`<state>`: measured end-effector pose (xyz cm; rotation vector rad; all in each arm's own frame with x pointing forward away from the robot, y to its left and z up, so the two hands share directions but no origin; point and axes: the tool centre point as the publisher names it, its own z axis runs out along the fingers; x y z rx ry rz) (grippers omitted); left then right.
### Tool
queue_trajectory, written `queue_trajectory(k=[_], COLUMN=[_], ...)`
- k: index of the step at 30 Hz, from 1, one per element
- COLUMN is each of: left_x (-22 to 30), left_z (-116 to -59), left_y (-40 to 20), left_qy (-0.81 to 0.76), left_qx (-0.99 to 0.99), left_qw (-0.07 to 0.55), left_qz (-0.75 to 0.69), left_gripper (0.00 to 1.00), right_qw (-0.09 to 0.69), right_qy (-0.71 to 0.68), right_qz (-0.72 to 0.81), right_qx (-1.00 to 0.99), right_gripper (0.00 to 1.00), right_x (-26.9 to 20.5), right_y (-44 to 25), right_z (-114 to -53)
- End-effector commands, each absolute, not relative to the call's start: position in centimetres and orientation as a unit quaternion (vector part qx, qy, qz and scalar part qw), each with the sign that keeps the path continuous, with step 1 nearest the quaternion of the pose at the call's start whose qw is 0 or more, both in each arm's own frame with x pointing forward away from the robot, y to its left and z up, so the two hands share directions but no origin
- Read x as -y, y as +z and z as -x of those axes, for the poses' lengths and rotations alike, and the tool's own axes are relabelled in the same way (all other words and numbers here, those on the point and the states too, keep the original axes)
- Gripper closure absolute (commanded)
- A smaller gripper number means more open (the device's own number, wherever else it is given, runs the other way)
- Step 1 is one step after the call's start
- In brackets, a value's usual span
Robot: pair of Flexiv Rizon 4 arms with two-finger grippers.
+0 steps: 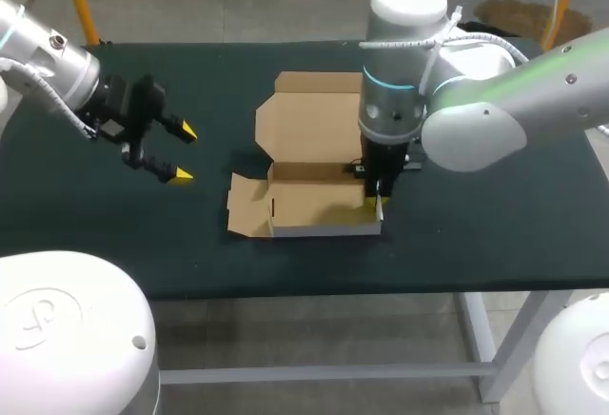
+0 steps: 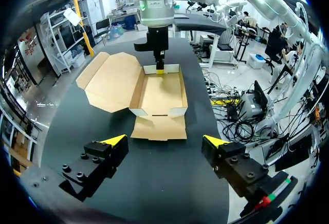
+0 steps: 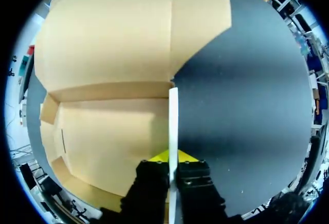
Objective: Assemble the packaging by folding the flat box into shape, placing the metal phone stand inside, and closing the box properly
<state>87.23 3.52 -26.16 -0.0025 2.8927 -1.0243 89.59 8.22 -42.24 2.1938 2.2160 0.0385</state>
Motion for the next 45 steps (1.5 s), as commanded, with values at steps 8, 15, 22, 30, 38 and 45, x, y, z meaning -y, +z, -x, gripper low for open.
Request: queue_trajectory(k=[8,15,22,30,38,45], left_x=[-3.5,-3.5,-3.5,-3.5,-3.5,-3.5], left_z=[-87.3,-87.3,-87.3,-87.3,-87.3,-87.3], left_y=[-26.1,-26.1,-26.1,-26.1,-26.1,-26.1], left_qy=[-0.332,-0.332,-0.332,-0.332,-0.332,-0.332], left_qx=[-0.942,-0.942,-0.942,-0.942,-0.942,-0.942], left_qw=[0.035,0.035,0.035,0.035,0.035,0.035], left_qz=[0.0,0.0,0.0,0.0,0.0,0.0], left_gripper=[0.0,0.0,0.0,0.0,0.0,0.0], right_qw=[0.048,0.083,0.125,0.142,0.098,0.05], right_qy=[-0.043,-0.09,-0.122,-0.122,-0.063,0.01], right_qz=[-0.705,-0.712,-0.728,-0.739,-0.723,-0.702], right_qx=[-0.706,-0.691,-0.663,-0.647,-0.68,-0.711], right_gripper=[1.0,1.0,1.0,1.0,1.0,1.0], right_x=[-8.2,-7.7,-7.4,-7.2,-7.6,-7.8], right_y=[-41.8,-42.2,-42.3,-42.1,-41.7,-41.2], right_z=[-89.9,-90.1,-90.2,-89.9,-89.4,-89.2])
